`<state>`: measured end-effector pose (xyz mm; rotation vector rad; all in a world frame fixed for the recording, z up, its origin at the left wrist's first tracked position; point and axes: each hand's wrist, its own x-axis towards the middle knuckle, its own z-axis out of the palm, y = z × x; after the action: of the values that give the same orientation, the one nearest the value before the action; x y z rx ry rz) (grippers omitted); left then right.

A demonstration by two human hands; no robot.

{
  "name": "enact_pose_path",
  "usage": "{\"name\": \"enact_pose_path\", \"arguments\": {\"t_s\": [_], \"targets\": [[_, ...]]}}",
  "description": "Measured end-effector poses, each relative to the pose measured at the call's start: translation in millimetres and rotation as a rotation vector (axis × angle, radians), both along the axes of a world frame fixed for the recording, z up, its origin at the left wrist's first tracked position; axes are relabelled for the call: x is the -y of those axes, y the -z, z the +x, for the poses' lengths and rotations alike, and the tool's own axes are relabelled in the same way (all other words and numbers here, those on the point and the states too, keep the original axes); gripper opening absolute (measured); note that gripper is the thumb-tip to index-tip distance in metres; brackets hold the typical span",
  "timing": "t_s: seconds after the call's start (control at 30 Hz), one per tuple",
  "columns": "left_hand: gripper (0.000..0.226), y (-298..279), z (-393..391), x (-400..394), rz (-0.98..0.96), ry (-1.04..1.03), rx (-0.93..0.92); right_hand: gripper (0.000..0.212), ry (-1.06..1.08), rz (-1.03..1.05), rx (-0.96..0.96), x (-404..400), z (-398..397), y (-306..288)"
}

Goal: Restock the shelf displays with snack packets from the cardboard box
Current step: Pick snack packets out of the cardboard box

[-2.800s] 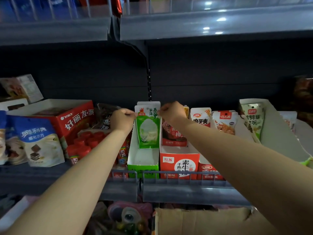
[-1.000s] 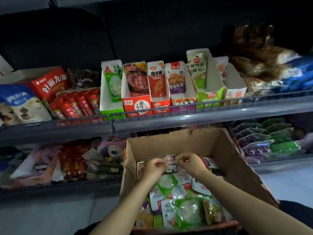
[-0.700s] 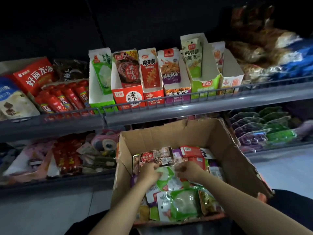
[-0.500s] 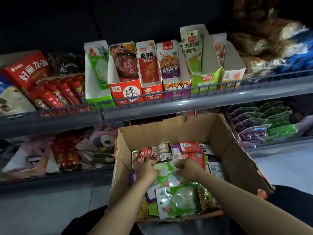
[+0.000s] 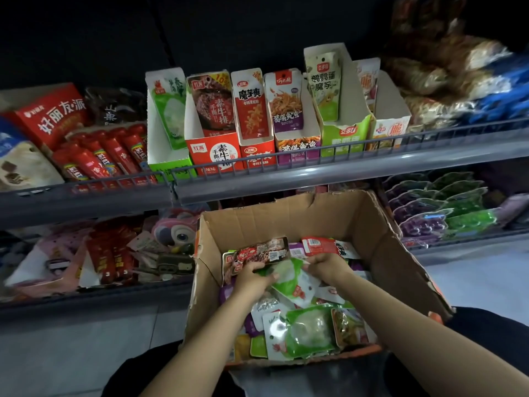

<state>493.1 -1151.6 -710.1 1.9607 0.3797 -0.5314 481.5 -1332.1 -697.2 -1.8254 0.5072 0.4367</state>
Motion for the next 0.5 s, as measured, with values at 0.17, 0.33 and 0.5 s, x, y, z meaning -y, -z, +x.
{"name": "enact_pose_path", "arguments": {"t_s": [0.17, 0.33, 0.5], "targets": [[0.03, -21.8, -8.8, 6.7, -0.177, 0.118, 0.053, 0.027, 0.097, 0.169, 0.08, 12.5, -10.9, -20.9], [0.033, -48.8, -22.9, 8.4, -0.269, 0.247, 0.087, 0.015, 0.098, 0.409, 0.059, 18.2, -19.4, -38.5], [0.039, -70.4, -31.7, 5.8, -0.238, 0.352, 0.144, 0.038, 0.102, 0.529, 0.078, 20.0, -25.9, -55.7]]}}
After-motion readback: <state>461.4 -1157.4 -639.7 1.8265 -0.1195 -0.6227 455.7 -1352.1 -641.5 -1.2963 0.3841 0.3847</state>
